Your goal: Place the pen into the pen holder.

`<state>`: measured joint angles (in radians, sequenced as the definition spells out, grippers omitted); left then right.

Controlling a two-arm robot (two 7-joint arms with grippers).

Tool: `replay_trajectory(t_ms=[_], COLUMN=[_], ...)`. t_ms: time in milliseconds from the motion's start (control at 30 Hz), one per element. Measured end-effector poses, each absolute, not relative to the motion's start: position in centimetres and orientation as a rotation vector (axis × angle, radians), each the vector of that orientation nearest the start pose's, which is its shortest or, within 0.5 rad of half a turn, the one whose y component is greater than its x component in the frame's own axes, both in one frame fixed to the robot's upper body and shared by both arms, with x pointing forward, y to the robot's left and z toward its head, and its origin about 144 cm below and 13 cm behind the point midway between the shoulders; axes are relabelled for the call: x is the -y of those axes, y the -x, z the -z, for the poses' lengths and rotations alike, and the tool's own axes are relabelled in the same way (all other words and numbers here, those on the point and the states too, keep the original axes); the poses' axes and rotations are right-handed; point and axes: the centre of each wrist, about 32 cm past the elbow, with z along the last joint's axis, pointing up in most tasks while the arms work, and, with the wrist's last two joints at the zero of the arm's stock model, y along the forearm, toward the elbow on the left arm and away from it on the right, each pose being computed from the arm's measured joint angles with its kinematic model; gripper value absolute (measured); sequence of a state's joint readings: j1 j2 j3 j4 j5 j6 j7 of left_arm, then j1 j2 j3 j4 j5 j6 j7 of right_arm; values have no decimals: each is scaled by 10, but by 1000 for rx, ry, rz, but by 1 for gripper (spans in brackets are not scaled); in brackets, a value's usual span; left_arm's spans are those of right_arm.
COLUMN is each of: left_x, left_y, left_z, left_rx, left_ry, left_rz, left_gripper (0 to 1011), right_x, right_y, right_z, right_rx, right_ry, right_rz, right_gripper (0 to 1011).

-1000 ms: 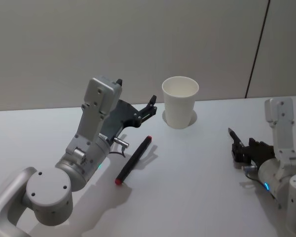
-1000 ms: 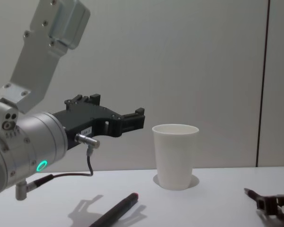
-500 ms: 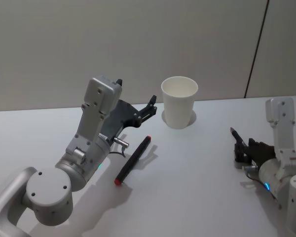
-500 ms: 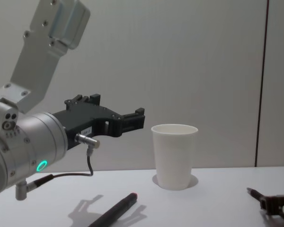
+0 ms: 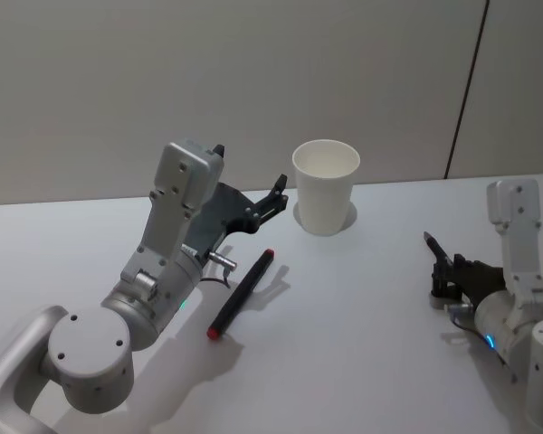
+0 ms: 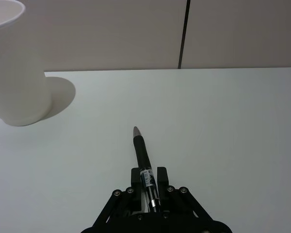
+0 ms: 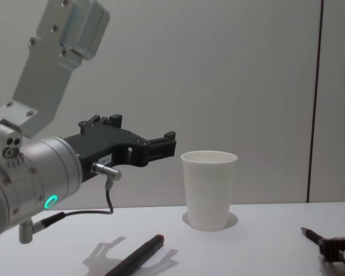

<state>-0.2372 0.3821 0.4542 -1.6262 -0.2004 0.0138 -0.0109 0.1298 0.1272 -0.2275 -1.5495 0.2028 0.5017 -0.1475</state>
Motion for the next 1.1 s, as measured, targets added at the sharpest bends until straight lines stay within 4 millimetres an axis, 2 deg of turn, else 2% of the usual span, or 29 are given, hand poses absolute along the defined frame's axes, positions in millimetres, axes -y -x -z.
replay_trajectory(t_ms=[367,1100], left_x=[-198,-198], left_y=[-492,-492], left_z=[-1204,-1204], left_rx=[268,268], left_ry=[-61,-61], left_rz=[-1124,-1124], left_gripper=[1001,1001], right_x=[192,193], right_y=[-488,-486], right_z=[-1167,-1165], right_rx=[-304,-267], right_ry=[353,301], right_rz=[1454,1434], right_gripper=[138,134])
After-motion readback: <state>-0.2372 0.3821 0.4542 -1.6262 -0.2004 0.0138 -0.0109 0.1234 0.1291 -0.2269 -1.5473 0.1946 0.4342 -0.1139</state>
